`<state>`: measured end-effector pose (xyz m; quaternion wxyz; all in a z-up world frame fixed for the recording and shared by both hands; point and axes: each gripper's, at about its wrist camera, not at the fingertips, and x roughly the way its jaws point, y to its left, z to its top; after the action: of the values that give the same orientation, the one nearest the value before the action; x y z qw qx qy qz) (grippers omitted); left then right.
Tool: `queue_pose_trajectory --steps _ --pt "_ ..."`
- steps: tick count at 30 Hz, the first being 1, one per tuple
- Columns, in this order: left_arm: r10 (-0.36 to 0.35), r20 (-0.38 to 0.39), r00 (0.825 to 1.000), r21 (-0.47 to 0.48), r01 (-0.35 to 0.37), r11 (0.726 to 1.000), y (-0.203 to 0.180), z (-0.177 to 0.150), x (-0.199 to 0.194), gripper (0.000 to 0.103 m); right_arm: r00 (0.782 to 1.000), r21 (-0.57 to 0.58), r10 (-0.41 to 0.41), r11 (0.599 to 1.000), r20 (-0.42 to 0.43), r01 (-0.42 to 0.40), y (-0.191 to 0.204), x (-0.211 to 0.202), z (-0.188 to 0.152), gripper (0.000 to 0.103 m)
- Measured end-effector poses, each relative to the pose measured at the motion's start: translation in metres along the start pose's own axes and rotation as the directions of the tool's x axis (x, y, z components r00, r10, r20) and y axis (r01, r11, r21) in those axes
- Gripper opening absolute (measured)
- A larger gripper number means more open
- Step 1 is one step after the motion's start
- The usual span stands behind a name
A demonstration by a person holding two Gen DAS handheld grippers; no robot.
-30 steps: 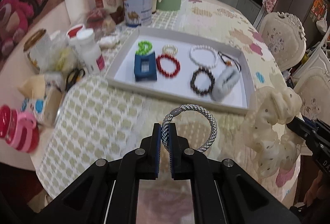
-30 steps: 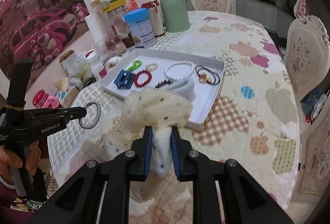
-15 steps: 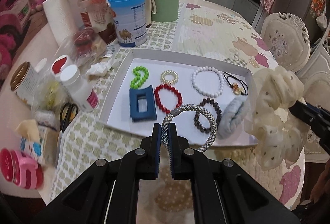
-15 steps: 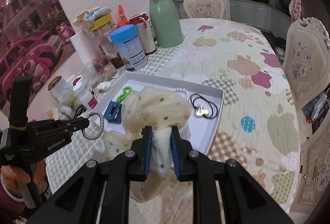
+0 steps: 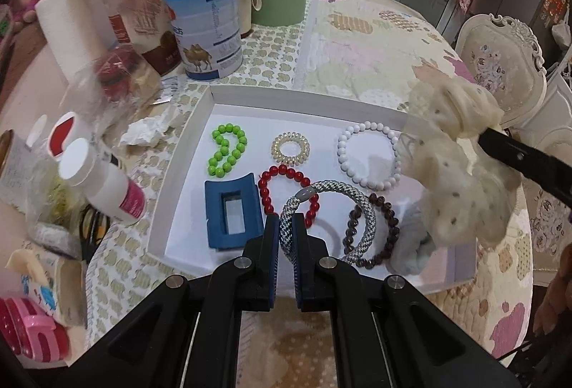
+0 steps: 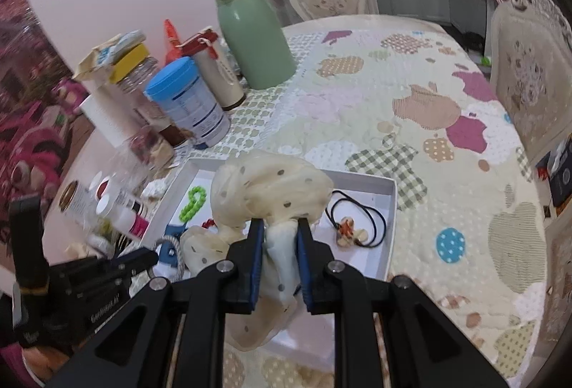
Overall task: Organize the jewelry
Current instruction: 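Carry the bangle into the tray with the left tool while the right tool carries the scrunchie there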
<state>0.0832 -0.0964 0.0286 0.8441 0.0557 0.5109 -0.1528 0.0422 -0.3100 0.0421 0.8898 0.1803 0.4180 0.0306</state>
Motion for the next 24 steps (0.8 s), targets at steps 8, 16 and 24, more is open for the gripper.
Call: queue_pose_trajectory --steps 8,16,24 --pt "0.003 -0.04 0.999 0.004 -0.003 1.0 0.0 0.008 0.03 0.011 0.997 0.048 -0.007 0.999 -0.073 0.01 -0.011 0.057 0.012 0.018" --pt "0.003 -0.075 0.997 0.003 -0.003 1.0 -0.004 0.009 0.054 0.011 0.988 0.027 -0.031 0.999 -0.15 0.035 -0.018 0.1 0.006 0.024" --pt "0.016 -0.111 0.994 -0.047 -0.022 0.999 0.003 0.008 0.063 0.015 0.992 0.046 -0.026 0.998 -0.121 0.032 -0.031 0.085 0.002 0.042"
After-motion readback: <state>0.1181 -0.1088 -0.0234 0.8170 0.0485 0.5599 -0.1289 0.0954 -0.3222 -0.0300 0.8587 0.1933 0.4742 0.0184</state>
